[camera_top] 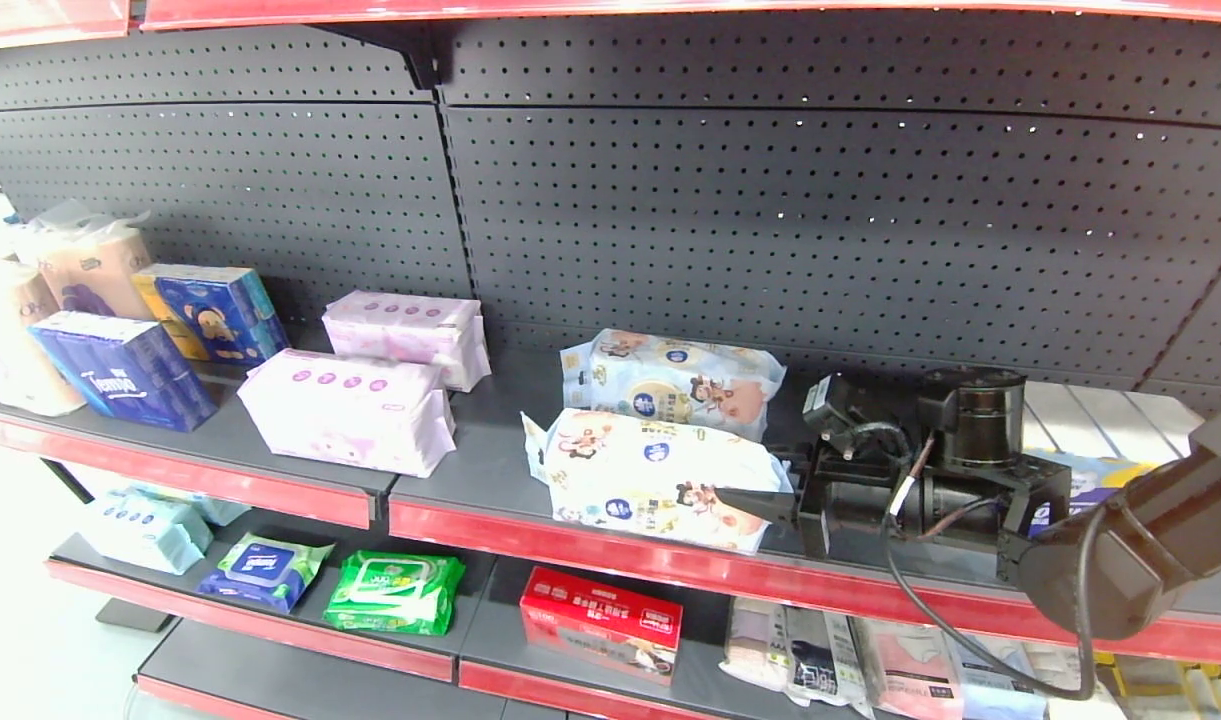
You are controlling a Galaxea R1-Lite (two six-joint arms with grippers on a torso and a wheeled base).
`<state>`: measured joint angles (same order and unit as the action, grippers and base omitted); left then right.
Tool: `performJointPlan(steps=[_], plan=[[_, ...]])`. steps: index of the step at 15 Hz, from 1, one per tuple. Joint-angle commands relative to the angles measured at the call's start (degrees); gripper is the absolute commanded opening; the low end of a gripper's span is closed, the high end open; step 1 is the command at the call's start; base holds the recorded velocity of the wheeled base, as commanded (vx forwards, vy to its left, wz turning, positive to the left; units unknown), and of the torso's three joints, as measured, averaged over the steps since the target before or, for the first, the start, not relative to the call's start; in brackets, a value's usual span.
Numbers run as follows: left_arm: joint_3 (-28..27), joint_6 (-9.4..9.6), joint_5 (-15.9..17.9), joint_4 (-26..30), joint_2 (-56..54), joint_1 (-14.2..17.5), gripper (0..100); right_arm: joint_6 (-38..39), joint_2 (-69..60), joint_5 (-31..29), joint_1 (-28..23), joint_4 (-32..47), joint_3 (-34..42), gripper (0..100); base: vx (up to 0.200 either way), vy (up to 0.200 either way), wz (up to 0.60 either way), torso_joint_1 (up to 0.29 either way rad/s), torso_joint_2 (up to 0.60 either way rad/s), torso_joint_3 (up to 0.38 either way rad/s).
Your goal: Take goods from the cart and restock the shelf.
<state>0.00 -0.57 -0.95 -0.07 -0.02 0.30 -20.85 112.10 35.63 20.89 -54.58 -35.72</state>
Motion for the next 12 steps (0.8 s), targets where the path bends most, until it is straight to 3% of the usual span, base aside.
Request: performJointPlan(steps=[1,12], plan=[[0.0,-0.04,0.0,0.0,0.0,0.0,100,0.1,0.0,0.1,0.0,0.2,-0.1,0,0.0,0.0,0.0,0.0,0.0,0.0],[0.0,-0.04,0.0,0.0,0.0,0.0,100,0.3,0.0,-0.3,0.0,0.1,-0.1,0,0.0,0.0,0.0,0.0,0.0,0.0]])
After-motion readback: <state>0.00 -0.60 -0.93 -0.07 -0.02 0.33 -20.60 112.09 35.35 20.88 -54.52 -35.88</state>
